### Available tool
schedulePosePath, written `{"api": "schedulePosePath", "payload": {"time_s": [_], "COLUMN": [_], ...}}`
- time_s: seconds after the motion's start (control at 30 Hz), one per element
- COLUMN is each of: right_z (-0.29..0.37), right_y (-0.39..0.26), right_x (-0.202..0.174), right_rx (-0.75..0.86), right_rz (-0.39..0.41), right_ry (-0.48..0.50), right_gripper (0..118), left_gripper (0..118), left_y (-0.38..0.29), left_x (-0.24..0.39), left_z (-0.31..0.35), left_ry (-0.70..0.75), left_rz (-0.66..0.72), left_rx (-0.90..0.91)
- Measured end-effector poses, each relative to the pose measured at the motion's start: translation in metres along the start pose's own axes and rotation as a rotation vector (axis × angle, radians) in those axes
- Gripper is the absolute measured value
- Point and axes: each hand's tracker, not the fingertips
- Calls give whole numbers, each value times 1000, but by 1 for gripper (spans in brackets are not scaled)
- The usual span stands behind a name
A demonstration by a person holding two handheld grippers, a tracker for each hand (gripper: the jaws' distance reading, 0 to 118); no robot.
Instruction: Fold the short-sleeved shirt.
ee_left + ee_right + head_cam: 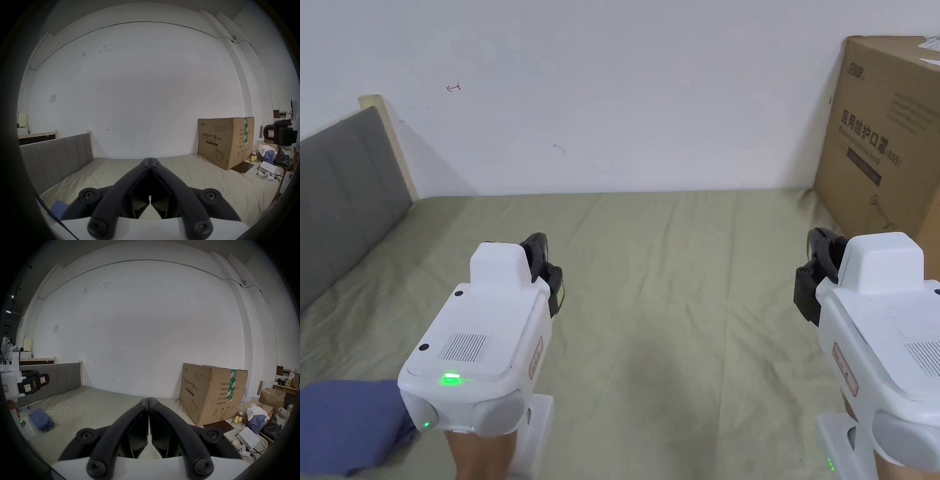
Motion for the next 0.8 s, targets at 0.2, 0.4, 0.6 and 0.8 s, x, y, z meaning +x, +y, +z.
{"api": "schedulePosePath", "payload": {"time_s": [0.2,0.4,0.6,0.8], "right_z": [0,-2,1,1], "right_y": [0,-3,-6,-5], "right_x": [-1,-1,0,2], "right_rx": [-5,-36,5,5], "right_rz": [-5,-17,-45,-65], "right_ry": [-8,-17,-40,-47], "right_gripper": [0,97,117,118], "left_gripper": [0,77,118,118], "left_y": [0,-1,-3,-3], "left_x": [-1,-5,-8,-8], "left_z": [1,-1,-1,0], "left_ry": [7,30,37,44], "left_rz": [-4,-4,-15,-12], "left_rx": [6,-8,-14,-8]}}
